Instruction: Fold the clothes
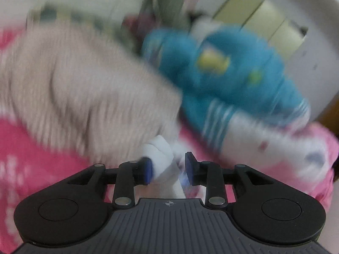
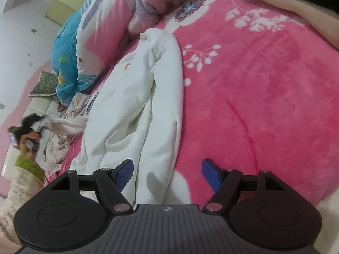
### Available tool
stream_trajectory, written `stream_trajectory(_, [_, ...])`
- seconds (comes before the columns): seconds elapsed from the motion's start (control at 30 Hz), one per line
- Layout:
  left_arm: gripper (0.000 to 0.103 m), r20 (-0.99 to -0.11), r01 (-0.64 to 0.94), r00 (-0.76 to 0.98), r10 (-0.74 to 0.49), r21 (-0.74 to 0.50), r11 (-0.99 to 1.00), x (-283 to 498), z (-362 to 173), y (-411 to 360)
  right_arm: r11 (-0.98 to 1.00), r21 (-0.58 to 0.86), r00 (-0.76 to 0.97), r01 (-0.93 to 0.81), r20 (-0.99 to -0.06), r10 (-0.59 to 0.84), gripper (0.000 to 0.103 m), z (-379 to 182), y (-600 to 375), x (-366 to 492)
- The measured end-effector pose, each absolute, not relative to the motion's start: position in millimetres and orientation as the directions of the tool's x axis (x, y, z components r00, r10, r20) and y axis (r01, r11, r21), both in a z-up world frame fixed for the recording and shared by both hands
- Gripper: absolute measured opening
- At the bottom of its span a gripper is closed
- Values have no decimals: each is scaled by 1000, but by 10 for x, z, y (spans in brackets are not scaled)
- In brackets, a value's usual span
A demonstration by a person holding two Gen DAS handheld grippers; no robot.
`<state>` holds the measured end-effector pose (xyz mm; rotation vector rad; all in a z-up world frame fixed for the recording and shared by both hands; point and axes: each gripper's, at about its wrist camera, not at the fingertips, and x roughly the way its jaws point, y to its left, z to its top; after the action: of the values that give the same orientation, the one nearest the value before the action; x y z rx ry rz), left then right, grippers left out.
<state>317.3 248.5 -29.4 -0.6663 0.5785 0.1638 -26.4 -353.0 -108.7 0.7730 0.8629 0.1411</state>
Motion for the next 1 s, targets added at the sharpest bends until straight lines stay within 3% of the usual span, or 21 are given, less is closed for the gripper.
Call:
stream_trajectory(0.2, [35,-565,-242,818,-107,-508,827,2807,-297,2288,768,632,690,105,-602,402,75,-884,-3398,-303])
stream_trajectory(0.37, [49,-532,-67,818,-219,-466,882,2200,15,2011,836,541,690,-85,-574,442,78,-654,-2976,-386])
stream_trajectory(0.6, [52,-556,127,745,-369,-425,896,1198,-91,1612,915,315,633,-251,-662,401,84,-702,-2264,-405])
stream_trajectory(0.83, [53,-529,149,810,-252,-228,962,754,-297,1421,937,72,647,-342,-705,290,85,-804,-1894,-470])
stream_trajectory(0.93, [53,-549,74,819,-168,-190,979,848,-330,1511,943,10,659,-332,-713,240,73,-869,-1816,-461])
stream_trajectory(1.0, [53,-566,20,815,-126,-190,982,898,-362,1602,951,44,661,-307,-708,246,57,-861,-1879,-466])
